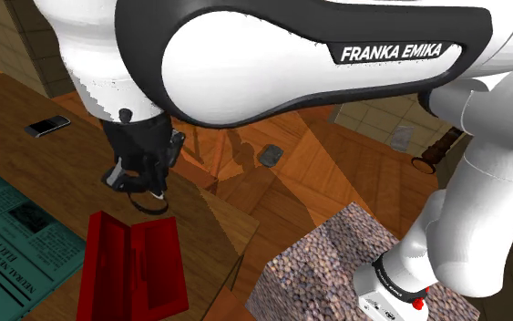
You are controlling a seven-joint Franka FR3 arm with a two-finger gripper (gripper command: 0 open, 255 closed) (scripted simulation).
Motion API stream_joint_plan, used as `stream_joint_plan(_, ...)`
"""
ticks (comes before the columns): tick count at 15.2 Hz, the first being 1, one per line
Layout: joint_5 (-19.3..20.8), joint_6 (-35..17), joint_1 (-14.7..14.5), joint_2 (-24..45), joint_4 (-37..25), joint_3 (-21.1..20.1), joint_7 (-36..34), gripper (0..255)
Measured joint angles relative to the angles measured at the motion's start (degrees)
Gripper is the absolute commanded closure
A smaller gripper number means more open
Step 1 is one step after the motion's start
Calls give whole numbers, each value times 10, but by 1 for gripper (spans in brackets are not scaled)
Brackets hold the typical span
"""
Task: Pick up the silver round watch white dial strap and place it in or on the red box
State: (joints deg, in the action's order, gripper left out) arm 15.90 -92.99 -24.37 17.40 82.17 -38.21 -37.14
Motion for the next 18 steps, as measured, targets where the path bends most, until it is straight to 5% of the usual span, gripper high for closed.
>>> stream_joint_plan(4, 35, 39, -60, 63, -87, -3, -43, 255)
stream_joint_plan(18, 40, -60, -47, 66, 14, 0, -63, 255)
